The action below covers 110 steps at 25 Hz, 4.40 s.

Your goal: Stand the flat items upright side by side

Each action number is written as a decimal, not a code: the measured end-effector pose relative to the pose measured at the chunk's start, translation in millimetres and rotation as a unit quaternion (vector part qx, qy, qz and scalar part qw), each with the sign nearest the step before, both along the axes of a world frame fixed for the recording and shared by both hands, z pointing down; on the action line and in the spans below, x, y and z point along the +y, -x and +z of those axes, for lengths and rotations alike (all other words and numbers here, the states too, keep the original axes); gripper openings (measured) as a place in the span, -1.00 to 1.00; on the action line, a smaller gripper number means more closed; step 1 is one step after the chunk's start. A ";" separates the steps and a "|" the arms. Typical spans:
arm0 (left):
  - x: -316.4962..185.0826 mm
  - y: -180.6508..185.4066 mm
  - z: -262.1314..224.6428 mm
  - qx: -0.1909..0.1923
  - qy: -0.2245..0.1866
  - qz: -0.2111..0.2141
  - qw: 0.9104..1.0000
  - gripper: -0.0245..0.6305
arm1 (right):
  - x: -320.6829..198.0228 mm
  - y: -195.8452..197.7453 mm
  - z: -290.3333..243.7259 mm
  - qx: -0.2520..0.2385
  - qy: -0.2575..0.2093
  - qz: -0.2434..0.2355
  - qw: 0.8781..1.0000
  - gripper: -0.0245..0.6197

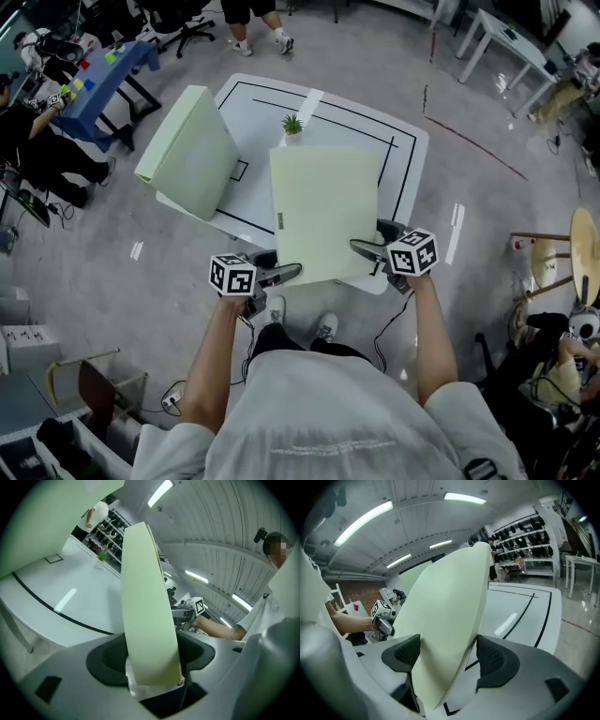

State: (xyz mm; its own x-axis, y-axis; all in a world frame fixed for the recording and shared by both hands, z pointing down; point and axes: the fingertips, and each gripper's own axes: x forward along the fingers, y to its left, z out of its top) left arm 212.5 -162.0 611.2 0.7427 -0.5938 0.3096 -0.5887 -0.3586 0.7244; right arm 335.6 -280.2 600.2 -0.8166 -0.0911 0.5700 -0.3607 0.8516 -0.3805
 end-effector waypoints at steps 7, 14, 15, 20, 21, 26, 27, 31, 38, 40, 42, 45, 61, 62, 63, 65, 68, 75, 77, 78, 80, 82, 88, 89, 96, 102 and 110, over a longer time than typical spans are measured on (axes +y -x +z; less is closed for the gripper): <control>-4.4 -3.4 0.6 -0.084 -0.068 -0.053 0.993 0.06 | -16.6 11.0 -16.0 0.019 -0.095 -0.072 0.993 0.26; -6.2 -1.5 13.5 -0.196 -0.109 -0.093 0.970 0.06 | -21.7 25.0 -22.7 0.050 -0.183 -0.126 0.974 0.26; -6.8 -0.6 15.2 -0.208 -0.113 -0.098 0.967 0.06 | -22.8 27.3 -22.7 0.055 -0.191 -0.132 0.971 0.26; -11.8 1.9 16.2 -0.272 -0.136 -0.127 0.944 0.06 | -32.0 33.7 -22.0 0.071 -0.204 -0.147 0.965 0.26; -13.0 2.2 16.8 -0.289 -0.139 -0.130 0.938 0.06 | -34.2 35.0 -21.2 0.077 -0.209 -0.150 0.963 0.26; -17.6 -4.4 31.9 -0.349 -0.132 -0.117 0.921 0.04 | -47.3 37.9 -15.6 0.108 -0.219 -0.154 0.958 0.26; -18.4 -7.6 34.0 -0.353 -0.128 -0.113 0.920 0.04 | -51.3 39.9 -15.6 0.108 -0.218 -0.149 0.958 0.26; -21.4 -14.4 49.4 -0.354 -0.113 -0.123 0.920 0.00 | -65.1 49.3 -12.5 0.109 -0.219 -0.131 0.961 0.26; -40.4 -3.3 49.4 -0.360 -0.081 -0.166 0.915 -0.02 | -91.1 76.5 -11.9 0.106 -0.220 -0.099 0.965 0.26; -47.9 0.3 49.4 -0.359 -0.076 -0.176 0.913 -0.02 | -99.0 81.5 -11.4 0.106 -0.220 -0.089 0.966 0.26; -54.5 4.7 50.0 -0.360 -0.072 -0.183 0.912 -0.02 | -105.3 84.2 -10.9 0.106 -0.221 -0.076 0.966 0.26; -62.5 6.5 51.3 -0.354 -0.070 -0.180 0.915 0.00 | -108.7 80.0 -9.4 0.108 -0.219 -0.058 0.968 0.26; -12.9 26.8 39.7 -0.265 -0.096 -0.111 0.953 0.11 | -47.4 28.4 -46.2 0.050 -0.206 0.050 0.976 0.26; -10.6 28.3 36.1 -0.261 -0.103 -0.104 0.954 0.11 | -42.7 24.7 -50.8 0.044 -0.204 0.066 0.976 0.26; -8.2 31.8 32.0 -0.259 -0.109 -0.102 0.954 0.11 | -37.0 21.6 -56.0 0.039 -0.203 0.082 0.975 0.26; -4.1 43.0 21.0 -0.255 -0.123 -0.099 0.954 0.11 | -24.5 18.1 -67.9 0.028 -0.210 0.111 0.971 0.26; -3.0 68.1 -1.6 -0.250 -0.149 -0.097 0.952 0.11 | -6.9 23.4 -87.7 0.004 -0.228 0.143 0.963 0.26; 7.9 187.6 -27.9 -0.264 -0.127 -0.229 0.928 0.11 | 45.3 69.9 -112.2 -0.043 -0.251 0.167 0.952 0.26; 13.7 222.6 -24.0 -0.270 -0.110 -0.257 0.921 0.11 | 52.9 85.2 -111.3 -0.048 -0.249 0.171 0.952 0.26; 16.7 238.9 -21.9 -0.272 -0.105 -0.267 0.919 0.11 | 55.1 91.6 -111.4 -0.051 -0.248 0.176 0.951 0.26; 22.0 268.2 -18.4 -0.272 -0.098 -0.281 0.915 0.11 | 58.2 99.7 -111.7 -0.056 -0.250 0.190 0.948 0.26; 24.5 291.5 -17.9 -0.268 -0.101 -0.288 0.914 0.11 | 61.9 102.0 -109.9 -0.055 -0.254 0.206 0.943 0.26; 4.5 325.7 -28.4 -0.269 -0.151 -0.246 0.919 0.16 | 83.8 106.9 -102.4 -0.061 -0.258 0.246 0.932 0.26; 0.3 327.7 -30.5 -0.273 -0.160 -0.238 0.918 0.18 | 89.8 110.7 -100.7 -0.059 -0.259 0.245 0.932 0.26; -26.5 336.4 -40.5 -0.300 -0.197 -0.206 0.910 0.19 | 96.5 127.2 -84.4 0.016 -0.273 0.278 0.921 0.32; -40.3 323.9 -39.3 -0.299 -0.204 -0.182 0.914 0.19 | 84.4 150.7 -63.5 0.058 -0.270 0.288 0.917 0.41; -37.9 323.4 -34.5 -0.308 -0.193 -0.200 0.910 0.08 | 67.9 150.6 -50.6 0.100 -0.264 0.307 0.909 0.41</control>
State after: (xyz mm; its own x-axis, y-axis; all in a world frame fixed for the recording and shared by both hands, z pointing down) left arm -110.9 -199.9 576.7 0.1997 -0.9309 0.3057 -0.9797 -0.1844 0.0785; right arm 185.0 -212.3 549.6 -0.4040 -0.7990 0.4454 -0.8467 0.5110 0.1485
